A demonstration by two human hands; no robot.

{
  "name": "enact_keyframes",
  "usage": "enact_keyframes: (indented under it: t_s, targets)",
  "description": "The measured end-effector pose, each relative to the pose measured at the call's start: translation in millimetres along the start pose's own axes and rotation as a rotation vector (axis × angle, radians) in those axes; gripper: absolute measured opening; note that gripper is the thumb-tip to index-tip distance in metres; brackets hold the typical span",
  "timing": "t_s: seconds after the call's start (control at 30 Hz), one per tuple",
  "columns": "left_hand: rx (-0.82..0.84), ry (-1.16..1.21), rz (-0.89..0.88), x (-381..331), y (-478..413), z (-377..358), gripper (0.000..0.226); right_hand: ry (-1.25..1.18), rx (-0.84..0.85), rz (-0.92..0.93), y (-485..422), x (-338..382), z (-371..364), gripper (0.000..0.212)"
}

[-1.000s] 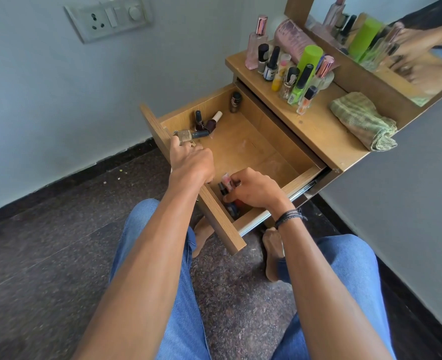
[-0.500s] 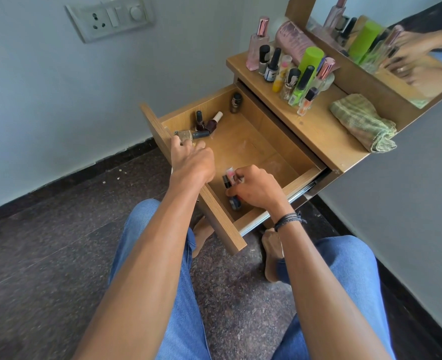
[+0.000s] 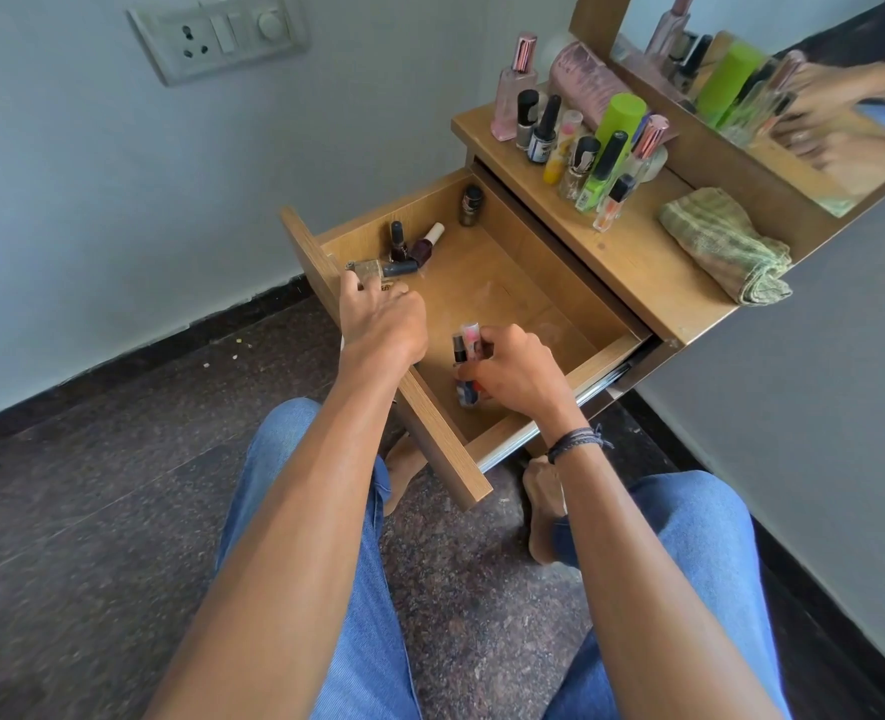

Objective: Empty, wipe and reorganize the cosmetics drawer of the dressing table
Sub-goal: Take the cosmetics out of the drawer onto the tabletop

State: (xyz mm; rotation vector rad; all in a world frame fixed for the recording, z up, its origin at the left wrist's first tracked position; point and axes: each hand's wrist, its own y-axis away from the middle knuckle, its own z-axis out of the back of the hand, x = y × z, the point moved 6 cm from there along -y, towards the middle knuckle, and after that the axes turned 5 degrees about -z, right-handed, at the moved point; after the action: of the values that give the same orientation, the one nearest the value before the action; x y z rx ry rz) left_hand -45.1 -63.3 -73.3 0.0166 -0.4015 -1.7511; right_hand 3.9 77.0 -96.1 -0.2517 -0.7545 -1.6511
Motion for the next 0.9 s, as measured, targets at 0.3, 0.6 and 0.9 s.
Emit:
enact_keyframes:
  t_s: [0.3,0.6,0.9]
  targets:
    - [-0.042,0.065,0.006,0.1,4.2,7.2,0.013,0.012,-0.010,0.020,0.9,0.8,0.5,0.023]
    - [-0.318,0.309,0.024,7.5,-0.5,6.9,0.016,0.015,-0.040,0.028,0.1,1.5,2.0,0.018]
    - [-0.450,0.592,-0.021,15.9,0.6,14.0,0.025,-0.159,-0.103,0.033,2.4,-1.5,6.0,0.018]
